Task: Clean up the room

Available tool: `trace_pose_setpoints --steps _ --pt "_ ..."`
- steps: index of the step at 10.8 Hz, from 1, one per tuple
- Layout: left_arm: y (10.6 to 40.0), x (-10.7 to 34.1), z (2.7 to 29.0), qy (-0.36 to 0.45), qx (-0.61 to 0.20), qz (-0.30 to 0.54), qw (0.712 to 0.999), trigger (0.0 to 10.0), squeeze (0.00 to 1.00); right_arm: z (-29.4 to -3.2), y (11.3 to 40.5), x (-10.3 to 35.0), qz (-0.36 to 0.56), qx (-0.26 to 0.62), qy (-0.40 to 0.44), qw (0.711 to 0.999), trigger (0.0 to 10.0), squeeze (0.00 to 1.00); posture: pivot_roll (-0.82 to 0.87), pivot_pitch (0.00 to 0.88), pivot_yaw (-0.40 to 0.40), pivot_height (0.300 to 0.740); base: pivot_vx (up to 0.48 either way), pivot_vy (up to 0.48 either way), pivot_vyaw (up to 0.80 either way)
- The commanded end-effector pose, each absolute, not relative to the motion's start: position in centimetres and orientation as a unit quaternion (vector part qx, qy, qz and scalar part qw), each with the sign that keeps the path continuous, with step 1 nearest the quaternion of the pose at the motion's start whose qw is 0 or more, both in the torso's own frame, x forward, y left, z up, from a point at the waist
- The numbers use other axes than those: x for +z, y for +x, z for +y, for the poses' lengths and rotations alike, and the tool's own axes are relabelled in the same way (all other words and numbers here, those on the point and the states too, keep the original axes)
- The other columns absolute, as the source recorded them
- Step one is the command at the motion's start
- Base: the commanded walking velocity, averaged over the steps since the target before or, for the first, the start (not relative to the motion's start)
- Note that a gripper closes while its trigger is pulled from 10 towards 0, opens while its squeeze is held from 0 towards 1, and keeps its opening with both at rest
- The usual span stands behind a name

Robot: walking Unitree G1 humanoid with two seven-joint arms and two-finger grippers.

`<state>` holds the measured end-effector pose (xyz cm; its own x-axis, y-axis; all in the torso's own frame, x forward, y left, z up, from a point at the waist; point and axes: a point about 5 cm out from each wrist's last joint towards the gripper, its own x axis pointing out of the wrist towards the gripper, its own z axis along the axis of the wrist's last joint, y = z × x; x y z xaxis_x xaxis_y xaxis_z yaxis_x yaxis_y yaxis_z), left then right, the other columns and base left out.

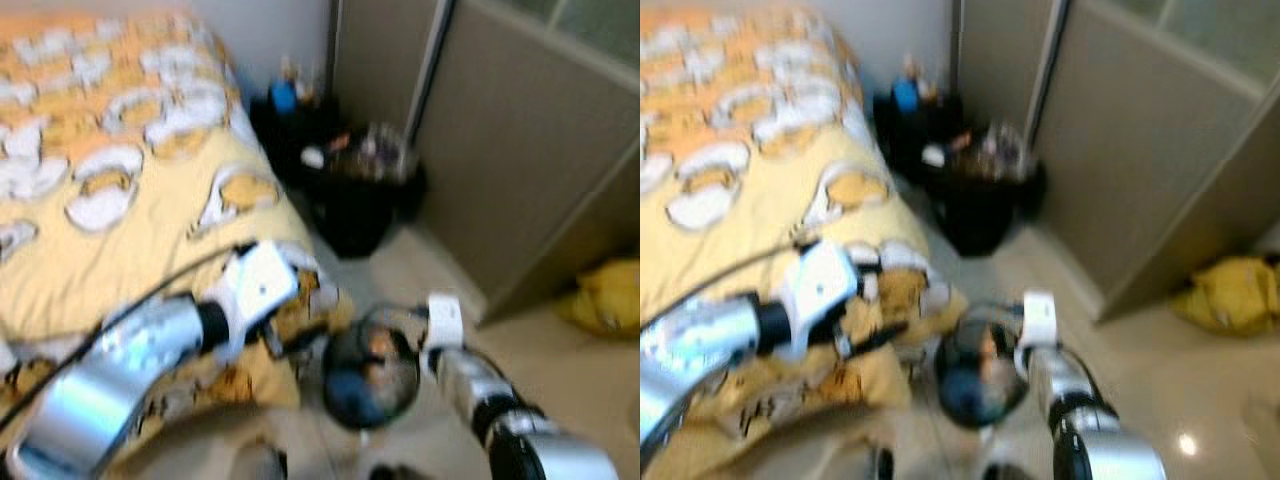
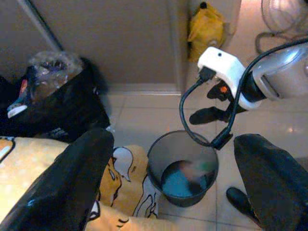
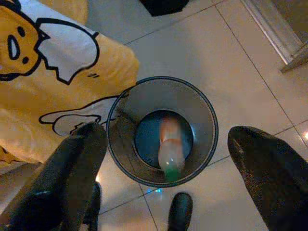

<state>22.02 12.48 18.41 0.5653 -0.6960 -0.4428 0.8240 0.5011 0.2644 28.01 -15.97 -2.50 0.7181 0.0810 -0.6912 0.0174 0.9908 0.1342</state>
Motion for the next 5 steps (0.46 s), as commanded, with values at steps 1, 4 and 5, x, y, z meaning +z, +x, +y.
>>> trace_pose_setpoints --steps 1,4,5 --pt "22.2 18.3 12.2 0.226 -0.437 0.141 0.859 10.0 0.00 -16.3 28.7 -1.8 0.359 0.019 0.052 0.932 10.0 1.00 0.26 0.091 -0.026 0.740 0.000 0.000 0.00" --pt "24.7 13.1 13.3 0.067 -0.228 0.106 0.966 10.0 0.00 -17.2 31.0 2.9 0.149 0.035 0.049 0.987 10.0 0.00 0.18 0.000 -0.074 0.740 0.000 0.000 0.23" --pt "25.3 11.0 14.8 0.030 -0.138 0.114 0.983 10.0 0.00 -17.1 30.2 4.9 0.079 0.045 0.067 0.994 10.0 0.00 0.14 0.000 -0.093 0.740 0.000 0.000 0.60"
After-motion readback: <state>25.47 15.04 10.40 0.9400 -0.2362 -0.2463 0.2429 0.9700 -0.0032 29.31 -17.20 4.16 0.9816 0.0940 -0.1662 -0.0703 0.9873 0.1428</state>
